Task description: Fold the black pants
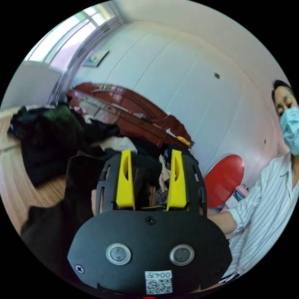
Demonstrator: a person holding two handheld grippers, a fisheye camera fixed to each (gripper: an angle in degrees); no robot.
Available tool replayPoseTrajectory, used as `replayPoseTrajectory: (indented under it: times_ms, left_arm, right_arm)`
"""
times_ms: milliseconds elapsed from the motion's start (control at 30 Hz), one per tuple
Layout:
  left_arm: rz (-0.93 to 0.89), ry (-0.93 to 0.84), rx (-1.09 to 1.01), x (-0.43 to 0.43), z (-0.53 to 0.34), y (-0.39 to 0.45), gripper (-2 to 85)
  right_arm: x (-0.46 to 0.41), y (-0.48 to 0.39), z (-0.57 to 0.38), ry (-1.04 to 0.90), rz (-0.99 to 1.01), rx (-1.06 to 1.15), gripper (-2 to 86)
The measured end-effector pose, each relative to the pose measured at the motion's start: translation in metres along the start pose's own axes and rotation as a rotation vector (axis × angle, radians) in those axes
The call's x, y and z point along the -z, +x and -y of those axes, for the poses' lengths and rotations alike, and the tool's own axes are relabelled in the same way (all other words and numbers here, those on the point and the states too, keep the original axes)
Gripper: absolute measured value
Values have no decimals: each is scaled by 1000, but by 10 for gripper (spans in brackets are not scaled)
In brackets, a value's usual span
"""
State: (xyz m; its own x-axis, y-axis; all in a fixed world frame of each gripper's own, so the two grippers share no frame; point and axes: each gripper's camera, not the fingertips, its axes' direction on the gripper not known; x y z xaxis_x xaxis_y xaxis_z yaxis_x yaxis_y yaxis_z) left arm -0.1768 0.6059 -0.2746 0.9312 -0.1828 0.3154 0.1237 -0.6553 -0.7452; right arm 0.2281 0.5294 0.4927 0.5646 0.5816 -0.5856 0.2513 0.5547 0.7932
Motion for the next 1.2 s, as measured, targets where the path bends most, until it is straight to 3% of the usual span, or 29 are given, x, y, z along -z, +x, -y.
replayPoseTrajectory:
  times_ms: [133, 300, 500, 567, 700, 767, 867, 933, 1000, 1067, 1200]
  left_arm:
    - [25, 33, 160, -74, -68, -55, 136]
    - [109, 78, 35, -47, -50, -24, 139]
    - [513, -161, 32, 41, -87, -20, 146]
    - [699, -280, 62, 67, -128, -22, 156]
    - [883, -488, 116, 76, -182, -34, 173]
    - [896, -537, 203, 76, -199, -51, 182]
    - [848, -485, 319, 82, -199, -74, 186]
    - [833, -418, 366, 88, -194, -87, 188]
    - [800, -346, 422, 96, -188, -101, 190]
    - [714, -245, 529, 107, -182, -123, 198]
    - [639, -153, 594, 121, -167, -143, 210]
  right_arm:
    - [27, 55, -4, 35, 84, -5, -6]
    - [60, 100, -15, 102, 119, -29, 3]
    - [88, 158, -18, 171, 367, -151, 113]
    - [93, 164, -6, 155, 378, -166, 133]
    - [91, 155, 20, 90, 254, -158, 106]
    - [90, 137, 35, 53, 71, -150, 51]
    - [114, 96, 34, 120, -110, -2, 46]
    - [119, 100, 26, 135, -169, -33, 48]
    - [114, 128, 16, 121, -162, -128, 58]
    - [119, 163, -1, 137, -2, -223, 68]
    - [135, 166, -24, 208, 17, -215, 86]
